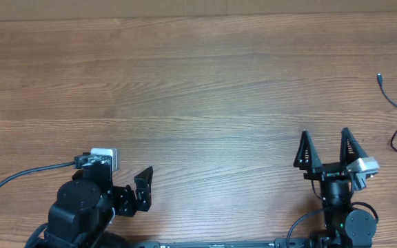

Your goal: Untangle cables

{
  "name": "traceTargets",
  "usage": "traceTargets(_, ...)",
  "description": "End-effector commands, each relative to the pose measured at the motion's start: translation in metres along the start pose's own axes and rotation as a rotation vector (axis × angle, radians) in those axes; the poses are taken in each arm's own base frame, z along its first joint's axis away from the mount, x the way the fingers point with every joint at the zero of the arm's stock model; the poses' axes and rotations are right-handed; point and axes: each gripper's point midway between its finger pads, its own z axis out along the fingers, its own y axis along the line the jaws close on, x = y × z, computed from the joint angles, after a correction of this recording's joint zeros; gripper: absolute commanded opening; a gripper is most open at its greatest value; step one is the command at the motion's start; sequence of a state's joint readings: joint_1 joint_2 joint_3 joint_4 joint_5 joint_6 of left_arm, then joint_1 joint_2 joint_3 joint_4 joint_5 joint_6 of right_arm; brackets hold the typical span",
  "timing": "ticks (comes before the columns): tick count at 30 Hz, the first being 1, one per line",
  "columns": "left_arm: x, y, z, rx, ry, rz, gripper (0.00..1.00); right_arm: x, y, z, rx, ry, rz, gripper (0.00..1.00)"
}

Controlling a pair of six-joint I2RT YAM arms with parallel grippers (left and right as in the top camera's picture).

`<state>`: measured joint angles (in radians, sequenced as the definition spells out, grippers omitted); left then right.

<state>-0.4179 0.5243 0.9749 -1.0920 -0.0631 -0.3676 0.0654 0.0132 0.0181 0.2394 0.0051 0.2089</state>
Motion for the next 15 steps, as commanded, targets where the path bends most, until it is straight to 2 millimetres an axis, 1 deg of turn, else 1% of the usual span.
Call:
traceTargets(1,0.001,0.000,0.000,0.004,0.000,-0.010,1.00,-0.008,-0.004,-0.001,0.022,-0.045,0.002,1.00)
traceTargets(3,0.001,0.000,0.000,0.004,0.000,-0.010,1.00,-0.008,-0.006,-0.001,0.030,-0.043,0.002,1.00)
traceTargets(4,0.001,0.000,0.000,0.004,0.000,-0.010,1.00,-0.004,-0.007,-0.001,0.034,-0.028,0.002,1.00)
traceTargets(10,0.001,0.000,0.000,0.004,0.000,-0.010,1.00,0.027,-0.016,-0.003,0.074,0.097,0.001,1.00)
traceTargets(13,0.001,0.000,0.000,0.004,0.000,-0.010,1.00,0.036,-0.018,-0.004,0.083,0.134,-0.002,1.00)
traceTargets(15,0.001,0.000,0.000,0.004,0.000,-0.010,1.00,0.046,-0.021,-0.006,0.094,0.176,-0.002,1.00)
